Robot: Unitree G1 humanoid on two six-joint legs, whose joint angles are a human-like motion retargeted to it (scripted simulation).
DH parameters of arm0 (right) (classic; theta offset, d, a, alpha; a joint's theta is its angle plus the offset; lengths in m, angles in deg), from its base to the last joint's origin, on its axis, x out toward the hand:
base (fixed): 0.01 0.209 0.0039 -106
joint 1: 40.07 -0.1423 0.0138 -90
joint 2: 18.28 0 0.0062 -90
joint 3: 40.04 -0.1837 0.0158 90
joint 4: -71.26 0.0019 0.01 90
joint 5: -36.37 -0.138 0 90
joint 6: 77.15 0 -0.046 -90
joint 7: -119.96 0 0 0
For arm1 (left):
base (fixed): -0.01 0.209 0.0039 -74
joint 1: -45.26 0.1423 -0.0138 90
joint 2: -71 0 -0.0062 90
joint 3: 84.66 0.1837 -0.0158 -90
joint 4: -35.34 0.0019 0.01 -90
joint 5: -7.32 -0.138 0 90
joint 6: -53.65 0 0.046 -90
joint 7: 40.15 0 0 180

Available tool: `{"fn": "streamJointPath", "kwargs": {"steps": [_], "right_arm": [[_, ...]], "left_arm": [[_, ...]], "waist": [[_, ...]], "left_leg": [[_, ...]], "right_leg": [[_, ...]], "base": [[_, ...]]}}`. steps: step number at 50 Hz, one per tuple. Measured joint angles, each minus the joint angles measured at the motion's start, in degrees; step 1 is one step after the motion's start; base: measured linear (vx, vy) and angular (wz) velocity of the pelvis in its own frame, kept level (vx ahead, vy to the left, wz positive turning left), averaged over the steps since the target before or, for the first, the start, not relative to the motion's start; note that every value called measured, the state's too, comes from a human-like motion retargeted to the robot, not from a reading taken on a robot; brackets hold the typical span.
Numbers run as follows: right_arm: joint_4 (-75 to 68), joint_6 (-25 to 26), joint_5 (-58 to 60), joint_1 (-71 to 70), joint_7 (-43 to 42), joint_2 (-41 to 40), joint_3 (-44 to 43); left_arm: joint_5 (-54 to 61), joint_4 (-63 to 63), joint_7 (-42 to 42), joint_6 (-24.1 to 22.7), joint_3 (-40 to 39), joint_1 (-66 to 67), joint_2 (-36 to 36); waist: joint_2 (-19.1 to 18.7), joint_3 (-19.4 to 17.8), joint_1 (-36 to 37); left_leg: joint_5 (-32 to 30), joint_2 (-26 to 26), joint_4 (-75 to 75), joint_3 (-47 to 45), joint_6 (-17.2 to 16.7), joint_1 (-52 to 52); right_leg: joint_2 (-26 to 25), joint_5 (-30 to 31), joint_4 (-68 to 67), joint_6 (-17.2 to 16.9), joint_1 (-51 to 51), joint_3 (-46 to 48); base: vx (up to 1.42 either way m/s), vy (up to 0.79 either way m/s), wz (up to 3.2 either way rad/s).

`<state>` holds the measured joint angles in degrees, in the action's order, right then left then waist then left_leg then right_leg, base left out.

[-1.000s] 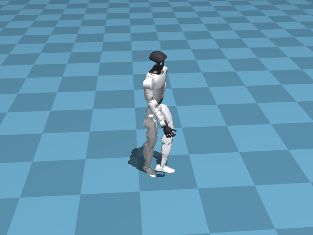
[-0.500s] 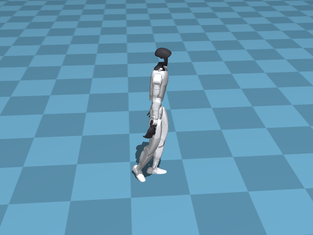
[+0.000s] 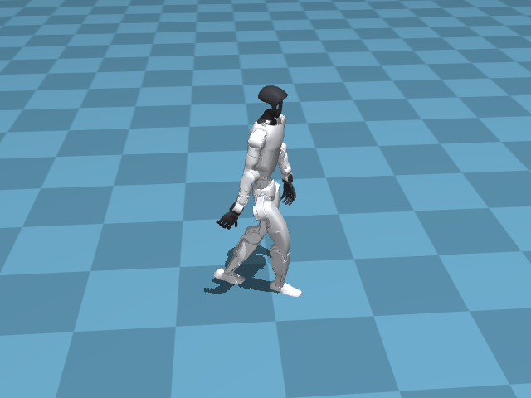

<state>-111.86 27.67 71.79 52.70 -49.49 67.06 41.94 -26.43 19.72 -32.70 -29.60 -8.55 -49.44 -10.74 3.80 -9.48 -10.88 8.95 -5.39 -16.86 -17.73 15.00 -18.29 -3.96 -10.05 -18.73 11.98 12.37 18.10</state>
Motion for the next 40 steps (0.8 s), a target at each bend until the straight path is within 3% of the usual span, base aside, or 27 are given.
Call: {"fn": "streamJointPath", "kwargs": {"steps": [5,8,11,15,18,20,22,23,25,27,31,35,37,40], "right_arm": [[0.0,0.5,-3.1,-3.2,0.6,-0.5,0.0],[2.6,0.2,-3.1,-5.6,2.3,-1.6,1.0],[6.5,-1.1,-2.1,-8.2,2.2,-2.6,3.1],[13.2,-3.3,0.0,-10.6,1.8,-3.7,5.8],[17.6,-5.5,0.9,-11.5,2.3,-3.8,7.5],[19.4,-6.4,1.0,-12.2,2.7,-3.9,8.6],[20.6,-6.2,0.7,-12.9,3.1,-4.2,9.4],[20.9,-6.1,0.5,-13.1,3.5,-4.5,9.8],[20.8,-6.6,0.3,-13.1,4.5,-4.9,10.4],[20.3,-6.9,1.4,-13.4,5.9,-5.4,10.2],[20.0,-5.3,4.8,-12.4,6.2,-6.5,9.1],[17.3,-4.5,1.8,-10.5,3.7,-6.4,8.3],[15.7,-4.6,0.5,-9.7,3.9,-6.2,8.7],[13.8,-4.8,0.9,-8.6,5.0,-5.7,8.4]], "left_arm": [[-3.3,4.0,1.6,2.4,-1.5,4.1,1.8],[-4.8,6.2,3.1,2.8,-2.3,5.9,1.8],[-4.8,8.2,3.2,3.7,-3.4,7.2,1.6],[-4.1,10.3,2.7,4.6,-5.0,8.3,1.8],[-3.0,11.2,2.6,4.4,-4.9,9.1,2.8],[-2.5,11.6,2.9,4.4,-4.7,9.3,3.1],[-3.2,11.6,4.0,4.4,-4.8,8.9,3.2],[-3.8,11.4,4.7,4.3,-4.9,8.8,3.3],[-4.8,10.9,5.4,3.7,-4.9,9.2,3.5],[-4.6,10.6,5.3,3.0,-5.1,9.1,3.2],[-1.2,10.2,4.4,3.4,-7.8,8.2,3.0],[4.5,10.5,3.0,3.7,-8.2,6.3,2.2],[6.1,10.7,2.1,4.0,-7.9,5.2,1.4],[6.0,11.2,1.2,4.4,-6.6,2.8,-0.3]], "waist": [[1.0,-1.5,3.9],[0.3,-1.8,4.6],[-1.3,-1.7,6.4],[-2.3,-0.1,8.5],[-1.7,1.8,7.7],[-2.2,2.4,7.1],[-2.9,2.1,7.8],[-2.8,2.2,8.4],[-1.0,3.0,9.9],[0.4,3.4,11.9],[0.0,3.8,11.9],[-1.3,3.4,13.6],[-3.0,2.7,12.4],[-5.0,1.5,10.5]], "left_leg": [[-16.9,4.0,-27.7,-1.1,0.0,7.8],[-9.1,7.9,-46.9,2.1,0.0,18.4],[-1.8,13.5,-54.7,1.1,0.0,26.6],[2.6,13.8,-48.1,-4.4,0.0,35.6],[0.7,6.4,-29.8,-7.3,-1.1,40.1],[-3.1,3.5,-17.7,-4.1,-7.5,40.7],[-8.0,1.9,-11.5,1.7,-11.1,40.6],[-10.6,1.3,-10.2,3.4,-11.0,40.3],[-9.6,-1.4,-11.3,4.4,-6.1,39.8],[-2.8,4.0,-19.5,-4.4,0.0,38.7],[2.0,8.7,-26.0,-1.7,0.0,37.4],[4.2,11.5,-24.0,-3.2,0.0,31.8],[4.4,13.7,-21.2,-3.8,0.0,28.1],[4.1,15.6,-16.9,-4.7,0.0,23.5]], "right_leg": [[1.2,-4.5,3.4,0.5,-10.1,0.1],[0.4,-4.5,6.7,0.6,-13.4,-0.9],[-1.0,-4.0,10.3,0.3,-16.3,-0.3],[0.3,-2.7,14.0,-2.8,-18.1,1.2],[4.7,-1.6,16.4,-6.7,-18.4,3.5],[4.4,-2.3,17.7,-7.9,-20.1,5.0],[3.1,-3.1,19.4,-9.0,-23.3,6.2],[3.1,-3.6,19.7,-9.6,-24.6,5.9],[4.9,-4.4,19.2,-11.0,-26.1,4.4],[4.9,-5.1,18.5,-11.4,-28.2,3.2],[3.0,-3.0,15.6,-13.3,-31.2,4.4],[3.2,7.6,5.8,-17.2,-29.7,3.9],[1.7,7.5,-2.8,-17.6,-26.5,3.1],[1.7,1.9,-14.3,-17.1,-20.2,6.3]], "base": [[0.72,-0.13,-0.64],[0.56,-0.05,0.03],[0.42,0.18,-0.12],[0.17,0.64,0.15],[0.26,0.74,0.73],[0.38,0.31,0.48],[0.52,0.16,-0.16],[0.58,0.15,-0.41],[0.61,0.08,-0.64],[0.62,-0.15,-0.9],[0.57,-0.21,-0.62],[0.47,0.14,-0.74],[0.49,0.29,-0.51],[0.33,0.19,-0.36]]}}
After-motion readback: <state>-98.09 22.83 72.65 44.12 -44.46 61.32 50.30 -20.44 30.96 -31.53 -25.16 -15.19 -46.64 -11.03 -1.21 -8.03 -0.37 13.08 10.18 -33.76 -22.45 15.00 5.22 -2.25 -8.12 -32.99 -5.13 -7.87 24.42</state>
